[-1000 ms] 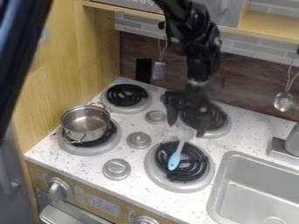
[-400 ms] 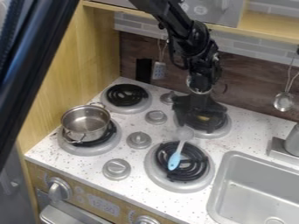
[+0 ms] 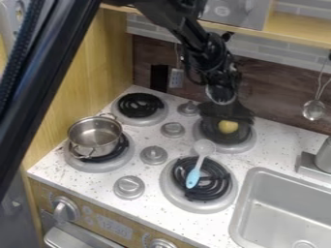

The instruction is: Placed the egg away from the stove

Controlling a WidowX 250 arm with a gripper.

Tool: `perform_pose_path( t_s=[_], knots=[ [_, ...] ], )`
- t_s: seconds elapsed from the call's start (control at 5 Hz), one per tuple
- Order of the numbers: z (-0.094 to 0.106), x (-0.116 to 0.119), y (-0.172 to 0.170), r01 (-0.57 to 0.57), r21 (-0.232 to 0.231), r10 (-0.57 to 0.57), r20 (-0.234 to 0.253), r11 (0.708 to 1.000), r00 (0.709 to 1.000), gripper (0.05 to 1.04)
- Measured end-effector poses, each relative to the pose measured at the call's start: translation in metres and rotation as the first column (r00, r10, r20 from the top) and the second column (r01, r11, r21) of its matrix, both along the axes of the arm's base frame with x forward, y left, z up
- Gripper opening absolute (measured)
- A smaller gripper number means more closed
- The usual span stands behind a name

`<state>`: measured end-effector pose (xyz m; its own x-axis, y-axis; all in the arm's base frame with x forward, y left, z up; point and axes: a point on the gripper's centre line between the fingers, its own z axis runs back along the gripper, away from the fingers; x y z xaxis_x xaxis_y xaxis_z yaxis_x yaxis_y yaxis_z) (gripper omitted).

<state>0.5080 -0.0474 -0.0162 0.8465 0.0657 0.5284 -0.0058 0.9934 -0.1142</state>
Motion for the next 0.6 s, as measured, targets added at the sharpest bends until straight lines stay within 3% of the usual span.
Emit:
perform_pose_path(
  t_s=[0.2, 0.4, 0.6],
  knots=[
    [-0.009, 0.02, 0.017, -0.019, 0.03, 0.018, 0.031, 0.999, 0.999, 1.0],
    [-0.001, 0.039, 0.021, -0.051, 0.035, 0.048, 0.074, 0.998, 0.996, 1.0],
    [-0.009, 0.046, 0.016, -0.067, -0.01, 0.068, 0.071, 0.998, 0.995, 1.0]
  ],
)
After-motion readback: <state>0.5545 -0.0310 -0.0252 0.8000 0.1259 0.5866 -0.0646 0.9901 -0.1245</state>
